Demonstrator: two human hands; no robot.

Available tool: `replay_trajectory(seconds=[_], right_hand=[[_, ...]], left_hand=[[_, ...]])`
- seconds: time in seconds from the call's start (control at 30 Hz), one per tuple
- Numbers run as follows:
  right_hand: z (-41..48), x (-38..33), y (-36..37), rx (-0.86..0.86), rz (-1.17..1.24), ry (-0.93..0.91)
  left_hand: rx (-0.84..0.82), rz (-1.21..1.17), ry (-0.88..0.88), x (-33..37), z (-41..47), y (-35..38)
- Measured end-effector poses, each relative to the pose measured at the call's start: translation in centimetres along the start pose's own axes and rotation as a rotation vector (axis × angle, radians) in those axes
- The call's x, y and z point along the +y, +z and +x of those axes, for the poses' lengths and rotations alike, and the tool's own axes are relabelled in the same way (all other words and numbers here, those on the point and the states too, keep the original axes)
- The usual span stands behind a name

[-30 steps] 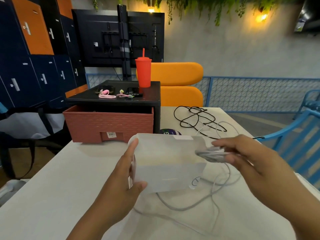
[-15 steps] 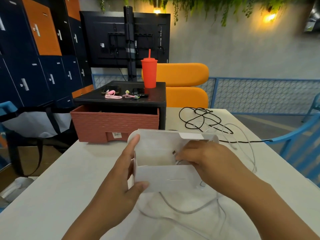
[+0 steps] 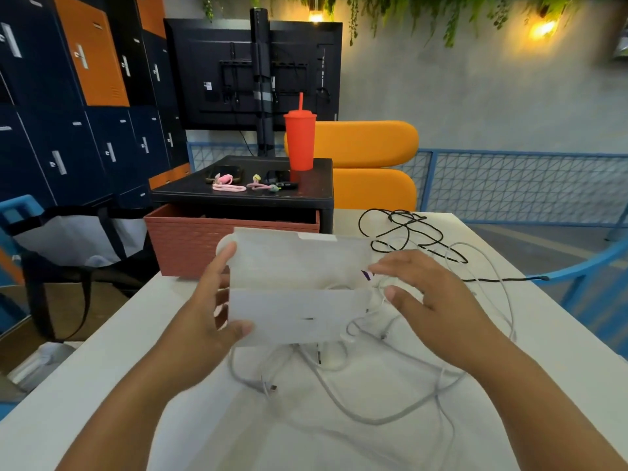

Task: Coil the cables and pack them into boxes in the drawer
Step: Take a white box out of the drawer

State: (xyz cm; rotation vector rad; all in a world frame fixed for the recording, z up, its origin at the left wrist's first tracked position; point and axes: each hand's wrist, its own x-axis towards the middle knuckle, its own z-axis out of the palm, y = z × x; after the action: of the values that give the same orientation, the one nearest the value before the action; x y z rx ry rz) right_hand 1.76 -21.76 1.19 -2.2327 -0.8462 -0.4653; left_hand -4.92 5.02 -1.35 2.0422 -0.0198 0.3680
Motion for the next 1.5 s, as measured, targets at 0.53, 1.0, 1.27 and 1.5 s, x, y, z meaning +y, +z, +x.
replay_trajectory(seconds=[0.53, 1.0, 1.27, 1.5], right_hand=[[0.4, 5.3, 7.2, -0.177, 0.228, 0.331], [-0.9, 7.2, 9.2, -0.248, 0.101, 0.293], [-1.3, 7.3, 8.8, -0.18, 0.136, 0.277], [-2.1, 5.4, 7.4, -0.135, 0.188, 0.231]], left_hand=[[0.141, 0.206, -0.147, -7.5, 10.0, -3.8], [0.172, 0.262, -0.255, -10.8, 10.1, -2.8], [0.463, 0.168, -0.366, -9.1, 8.0, 0.3], [0.179, 0.223, -0.359, -5.1, 1.9, 4.1]])
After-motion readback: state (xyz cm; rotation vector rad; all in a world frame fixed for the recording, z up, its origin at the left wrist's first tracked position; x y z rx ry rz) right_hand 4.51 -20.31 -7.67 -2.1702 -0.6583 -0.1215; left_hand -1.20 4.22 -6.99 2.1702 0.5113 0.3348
